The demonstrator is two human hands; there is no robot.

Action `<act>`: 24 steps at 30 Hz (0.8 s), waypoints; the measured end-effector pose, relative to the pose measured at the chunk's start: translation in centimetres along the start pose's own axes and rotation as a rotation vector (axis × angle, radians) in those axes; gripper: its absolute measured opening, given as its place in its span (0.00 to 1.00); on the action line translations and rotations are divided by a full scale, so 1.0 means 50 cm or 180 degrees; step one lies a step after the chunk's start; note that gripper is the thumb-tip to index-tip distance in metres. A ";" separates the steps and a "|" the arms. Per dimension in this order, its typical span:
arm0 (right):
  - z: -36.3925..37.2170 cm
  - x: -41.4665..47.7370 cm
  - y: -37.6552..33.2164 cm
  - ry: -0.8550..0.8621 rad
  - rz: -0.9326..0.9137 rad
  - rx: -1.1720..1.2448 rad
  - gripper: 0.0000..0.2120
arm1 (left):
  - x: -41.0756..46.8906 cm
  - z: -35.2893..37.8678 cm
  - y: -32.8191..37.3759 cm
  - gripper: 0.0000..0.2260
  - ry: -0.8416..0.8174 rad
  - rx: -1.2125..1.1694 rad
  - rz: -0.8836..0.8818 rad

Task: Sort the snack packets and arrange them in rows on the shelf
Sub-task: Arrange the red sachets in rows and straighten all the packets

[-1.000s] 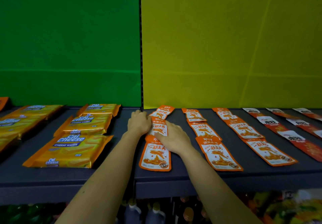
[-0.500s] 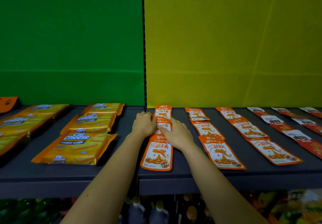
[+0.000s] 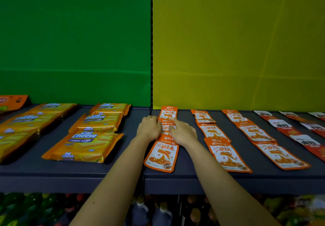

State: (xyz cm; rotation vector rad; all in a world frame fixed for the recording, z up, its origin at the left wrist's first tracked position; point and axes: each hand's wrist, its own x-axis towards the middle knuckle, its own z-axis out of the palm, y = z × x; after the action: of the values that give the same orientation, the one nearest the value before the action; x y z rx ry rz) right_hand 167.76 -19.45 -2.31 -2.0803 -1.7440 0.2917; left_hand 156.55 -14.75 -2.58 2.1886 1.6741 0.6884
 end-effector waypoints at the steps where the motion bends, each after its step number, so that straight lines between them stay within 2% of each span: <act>1: -0.001 -0.001 -0.001 0.0007 0.0003 0.0006 0.24 | -0.003 -0.002 0.001 0.18 -0.0009 -0.0007 -0.0018; 4: -0.004 -0.005 -0.002 0.0032 0.0068 0.0126 0.24 | -0.012 -0.008 0.004 0.16 0.0020 -0.0214 -0.0055; 7: -0.010 -0.016 0.000 0.0076 0.0109 0.0563 0.22 | -0.038 -0.032 0.017 0.08 -0.0025 -0.0573 -0.0184; 10: -0.019 -0.046 -0.001 0.0018 0.0140 0.0962 0.21 | -0.087 -0.062 0.028 0.13 -0.0181 -0.0740 -0.0156; 14: -0.021 -0.096 0.010 -0.0088 0.0028 0.0932 0.18 | -0.177 -0.068 0.026 0.18 -0.0692 -0.0721 0.0147; 17: -0.022 -0.121 0.021 -0.0154 -0.0117 0.0967 0.17 | -0.210 -0.063 0.023 0.20 -0.0552 -0.0249 0.0245; 24: -0.026 -0.135 0.025 0.0010 -0.0300 0.0569 0.20 | -0.220 -0.068 0.031 0.26 -0.0690 -0.0106 0.0234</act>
State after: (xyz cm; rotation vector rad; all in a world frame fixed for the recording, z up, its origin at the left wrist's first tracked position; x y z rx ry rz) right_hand 168.06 -26.42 -2.36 -1.8665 -1.7402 0.4004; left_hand 153.71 -25.93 -1.04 2.2216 1.4708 0.4734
